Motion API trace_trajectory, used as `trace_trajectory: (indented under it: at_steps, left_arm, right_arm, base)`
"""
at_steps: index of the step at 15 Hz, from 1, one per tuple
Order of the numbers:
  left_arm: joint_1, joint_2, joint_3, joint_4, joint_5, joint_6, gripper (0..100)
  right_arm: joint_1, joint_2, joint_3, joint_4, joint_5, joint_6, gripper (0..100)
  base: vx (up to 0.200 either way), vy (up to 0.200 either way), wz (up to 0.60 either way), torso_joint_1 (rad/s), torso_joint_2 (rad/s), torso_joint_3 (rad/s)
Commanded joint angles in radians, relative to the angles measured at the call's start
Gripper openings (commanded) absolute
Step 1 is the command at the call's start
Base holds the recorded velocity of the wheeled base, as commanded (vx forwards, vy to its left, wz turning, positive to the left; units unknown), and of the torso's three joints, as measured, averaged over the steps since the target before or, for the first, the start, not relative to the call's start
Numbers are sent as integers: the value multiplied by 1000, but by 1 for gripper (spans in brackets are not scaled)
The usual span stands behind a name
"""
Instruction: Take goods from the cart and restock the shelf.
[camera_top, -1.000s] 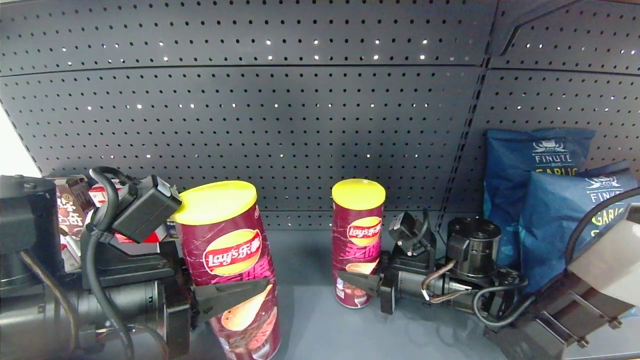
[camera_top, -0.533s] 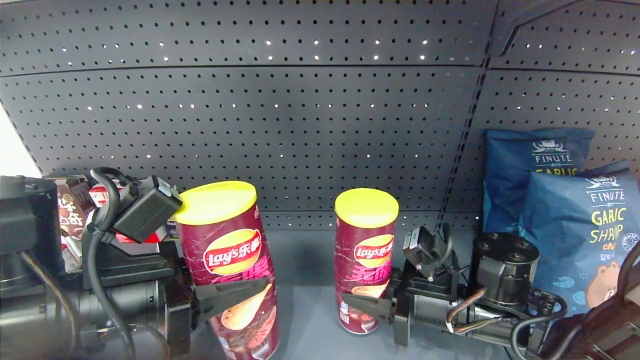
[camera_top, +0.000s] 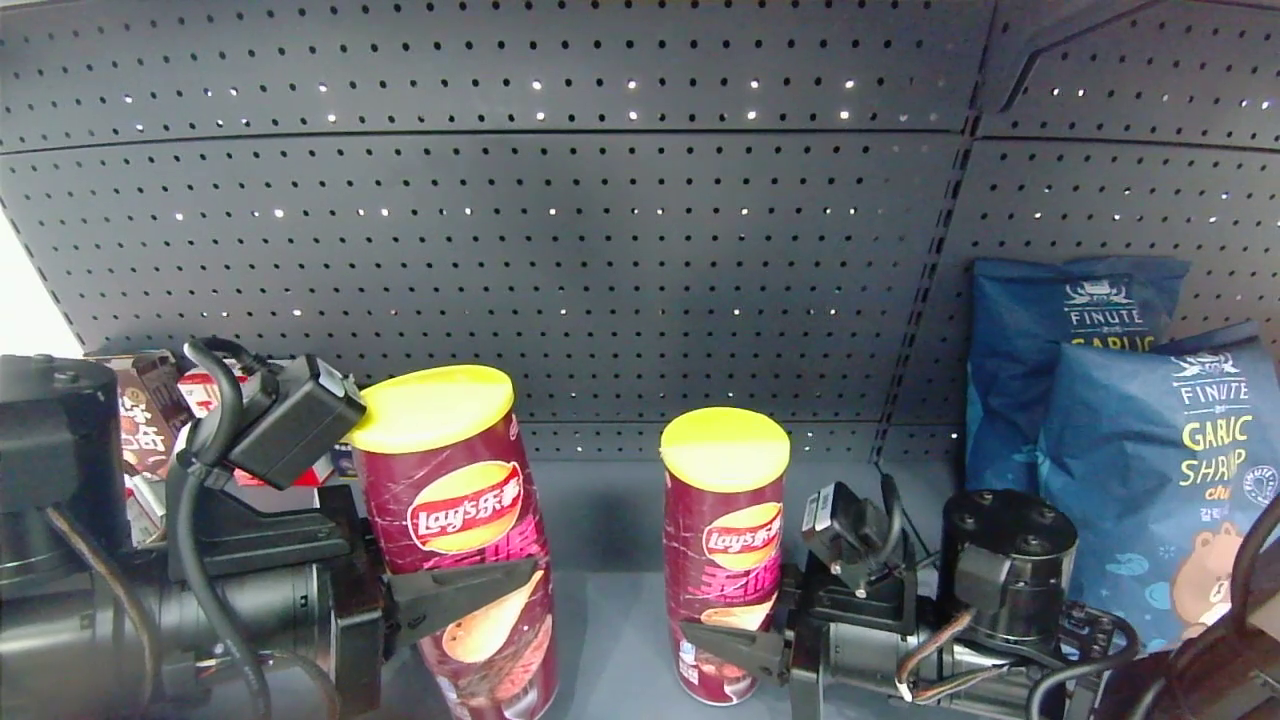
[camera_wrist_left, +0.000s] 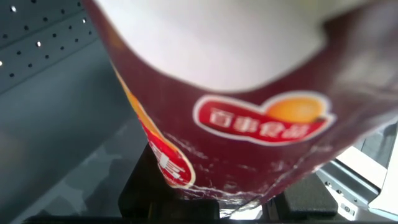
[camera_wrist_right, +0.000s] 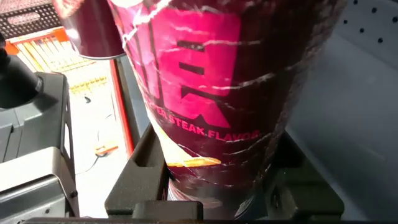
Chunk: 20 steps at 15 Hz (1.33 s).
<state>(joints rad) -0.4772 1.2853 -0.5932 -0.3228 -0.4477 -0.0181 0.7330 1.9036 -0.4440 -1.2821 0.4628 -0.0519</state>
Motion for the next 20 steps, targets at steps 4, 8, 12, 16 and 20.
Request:
trace_trajectory:
  at_steps: [4, 8, 12, 16, 20]
  left_arm:
    - [0, -1, 18, -1, 0, 0, 0]
    - [0, -1, 18, -1, 0, 0, 0]
    - [0, -3, 18, -1, 0, 0, 0]
    - [0, -6, 19, -1, 0, 0, 0]
    - [0, -8, 18, -1, 1, 0, 0]
  right_arm:
    - [-1, 40, -5, -8, 0, 0, 0]
    - [-4, 51, -12, -8, 0, -2, 0]
    - [-3, 38, -2, -8, -52, -2, 100]
    - [-3, -90, 97, -6, -72, -2, 100]
    - [-72, -422, 341, 1, -69, -6, 100]
  base:
    - [0, 0, 0, 0, 0, 0]
    - [0, 0, 0, 0, 0, 0]
    - [0, 0, 0, 0, 0, 0]
    - [0, 0, 0, 0, 0, 0]
    - [0, 0, 0, 0, 0, 0]
